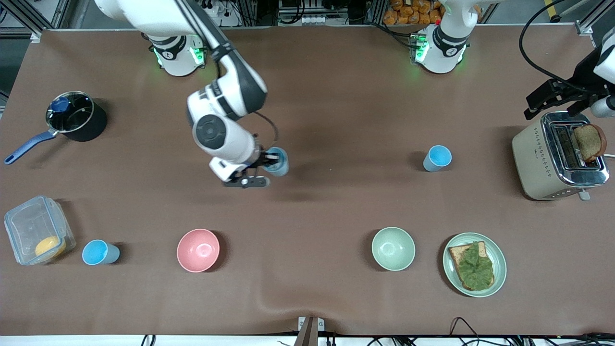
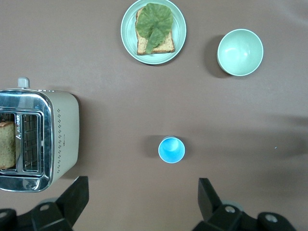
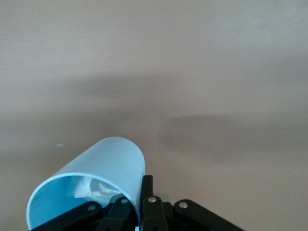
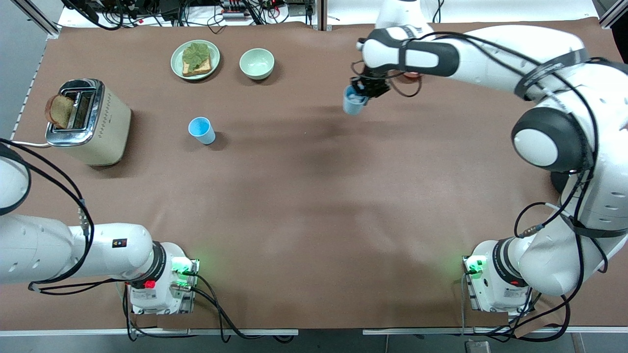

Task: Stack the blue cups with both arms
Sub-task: 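Carry the tissue cup to the table middle and open the right gripper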

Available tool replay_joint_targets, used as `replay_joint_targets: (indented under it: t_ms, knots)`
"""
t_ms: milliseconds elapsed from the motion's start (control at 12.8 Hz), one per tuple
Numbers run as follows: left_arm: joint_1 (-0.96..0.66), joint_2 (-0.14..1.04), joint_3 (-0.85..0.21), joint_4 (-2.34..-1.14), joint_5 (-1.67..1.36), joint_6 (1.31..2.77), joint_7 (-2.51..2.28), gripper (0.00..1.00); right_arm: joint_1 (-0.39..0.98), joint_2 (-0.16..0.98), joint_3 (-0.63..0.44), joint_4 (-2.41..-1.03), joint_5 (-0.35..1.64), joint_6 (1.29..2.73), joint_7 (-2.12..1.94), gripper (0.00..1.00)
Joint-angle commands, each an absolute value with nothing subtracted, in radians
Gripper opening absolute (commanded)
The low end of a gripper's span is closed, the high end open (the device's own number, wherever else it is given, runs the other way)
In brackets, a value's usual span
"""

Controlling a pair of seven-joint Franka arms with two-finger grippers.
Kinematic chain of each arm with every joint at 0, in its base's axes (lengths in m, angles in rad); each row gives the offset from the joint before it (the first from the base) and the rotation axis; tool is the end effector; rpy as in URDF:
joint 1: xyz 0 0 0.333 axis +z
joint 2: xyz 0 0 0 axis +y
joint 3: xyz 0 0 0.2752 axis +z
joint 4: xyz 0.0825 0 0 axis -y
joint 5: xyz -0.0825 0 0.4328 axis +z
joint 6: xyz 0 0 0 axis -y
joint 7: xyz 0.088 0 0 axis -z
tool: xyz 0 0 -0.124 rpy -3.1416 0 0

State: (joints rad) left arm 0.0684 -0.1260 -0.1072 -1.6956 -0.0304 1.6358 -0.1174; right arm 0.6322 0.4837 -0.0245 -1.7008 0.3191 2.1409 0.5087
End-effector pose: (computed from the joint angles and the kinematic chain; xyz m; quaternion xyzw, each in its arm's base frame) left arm 0.5755 -0.0288 0.5811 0.9986 0.0400 0.0320 0.0110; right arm 0.5529 0.4073 0.2310 -0.9910 0.0384 0.0848 0.0958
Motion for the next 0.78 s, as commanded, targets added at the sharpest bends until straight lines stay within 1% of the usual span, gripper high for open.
replay_joint_targets:
  t_ms: [0, 156, 468, 546, 624, 702]
  knots:
    - [0.075, -0.121, -0.115, -1.678, -0.029, 1.620, -0.129, 1.00, 0.716, 0.619, -0.040, -1.611, 0.353, 2.230, 0.603, 0.00]
    - [0.074, -0.114, -0.115, -1.677, -0.029, 1.621, -0.129, 1.00, 0.761, 0.672, -0.041, -1.603, 0.342, 2.304, 0.661, 0.00]
    - [0.077, -0.115, -0.115, -1.677, -0.031, 1.620, -0.126, 1.00, 0.824, 0.709, -0.044, -1.608, 0.339, 2.387, 0.675, 0.00]
    - [0.084, -0.118, -0.114, -1.678, -0.031, 1.620, -0.108, 1.00, 0.825, 0.709, -0.046, -1.606, 0.339, 2.384, 0.673, 0.36]
    - [0.093, -0.117, -0.117, -1.678, -0.032, 1.620, -0.106, 1.00, 0.821, 0.698, -0.049, -1.606, 0.333, 2.378, 0.670, 0.99]
    - [0.087, -0.117, -0.124, -1.677, -0.028, 1.620, -0.115, 1.00, 0.821, 0.689, -0.051, -1.603, 0.316, 2.372, 0.670, 1.00]
